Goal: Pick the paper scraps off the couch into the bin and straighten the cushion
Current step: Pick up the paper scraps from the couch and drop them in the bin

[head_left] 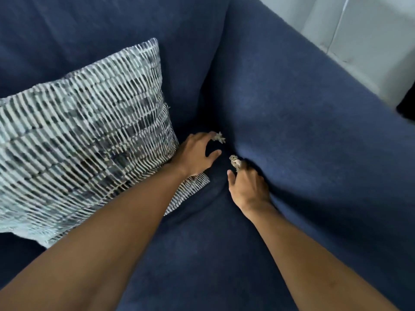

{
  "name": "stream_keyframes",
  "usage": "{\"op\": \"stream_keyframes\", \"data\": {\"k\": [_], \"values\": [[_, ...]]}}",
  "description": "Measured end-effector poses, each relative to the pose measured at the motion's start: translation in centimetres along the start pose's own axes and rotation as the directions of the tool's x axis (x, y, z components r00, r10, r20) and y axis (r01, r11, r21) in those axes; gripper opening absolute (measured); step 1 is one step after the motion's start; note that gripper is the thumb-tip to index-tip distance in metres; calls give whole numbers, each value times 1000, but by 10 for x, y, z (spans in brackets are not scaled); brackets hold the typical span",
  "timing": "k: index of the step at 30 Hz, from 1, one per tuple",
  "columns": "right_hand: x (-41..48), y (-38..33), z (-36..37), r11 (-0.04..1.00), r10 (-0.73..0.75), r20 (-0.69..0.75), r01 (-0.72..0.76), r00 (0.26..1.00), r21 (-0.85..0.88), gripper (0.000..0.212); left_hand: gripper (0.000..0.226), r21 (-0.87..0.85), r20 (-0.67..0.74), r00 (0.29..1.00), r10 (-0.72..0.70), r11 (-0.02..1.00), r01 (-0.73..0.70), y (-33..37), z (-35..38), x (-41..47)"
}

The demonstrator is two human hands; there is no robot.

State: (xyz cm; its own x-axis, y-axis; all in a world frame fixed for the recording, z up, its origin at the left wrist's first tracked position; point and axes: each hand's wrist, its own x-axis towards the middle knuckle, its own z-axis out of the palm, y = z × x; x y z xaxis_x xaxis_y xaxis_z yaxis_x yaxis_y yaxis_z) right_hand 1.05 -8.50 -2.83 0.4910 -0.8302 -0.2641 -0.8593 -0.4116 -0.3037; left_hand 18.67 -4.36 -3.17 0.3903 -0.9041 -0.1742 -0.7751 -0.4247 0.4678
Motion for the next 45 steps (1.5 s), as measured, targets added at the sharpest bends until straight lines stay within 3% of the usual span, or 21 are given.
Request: {"op": "stream_keyframes", "data": {"k": [9, 17, 23, 30, 36, 45], "values": [[22, 9, 31, 992, -125, -181, 128, 976, 9, 45, 45, -6, -97, 993, 61, 998, -62, -1, 34, 42], [30, 10, 38, 955, -199, -268, 248, 943, 161, 24, 18, -25, -168, 985, 26, 999, -31, 3, 45, 50], [20, 13, 28, 955, -188, -310, 247, 932, 163, 21, 16, -203, -165, 984, -67, 979, 32, 10, 33, 34], [-10, 16, 0, 948, -205, -254, 256, 945, 189, 23, 19, -286, -153, 971, -182, 949, 133, 18, 9, 1], [-31, 13, -34, 927, -200, -202, 252, 959, 278, 28, 20, -285, -147, 968, -202, 946, 154, 34, -24, -39], [-74, 8, -125, 914, -282, -130, 307, 951, 265, 30, 24, -308, -146, 950, -277, 925, 223, 71, -94, -121]]}}
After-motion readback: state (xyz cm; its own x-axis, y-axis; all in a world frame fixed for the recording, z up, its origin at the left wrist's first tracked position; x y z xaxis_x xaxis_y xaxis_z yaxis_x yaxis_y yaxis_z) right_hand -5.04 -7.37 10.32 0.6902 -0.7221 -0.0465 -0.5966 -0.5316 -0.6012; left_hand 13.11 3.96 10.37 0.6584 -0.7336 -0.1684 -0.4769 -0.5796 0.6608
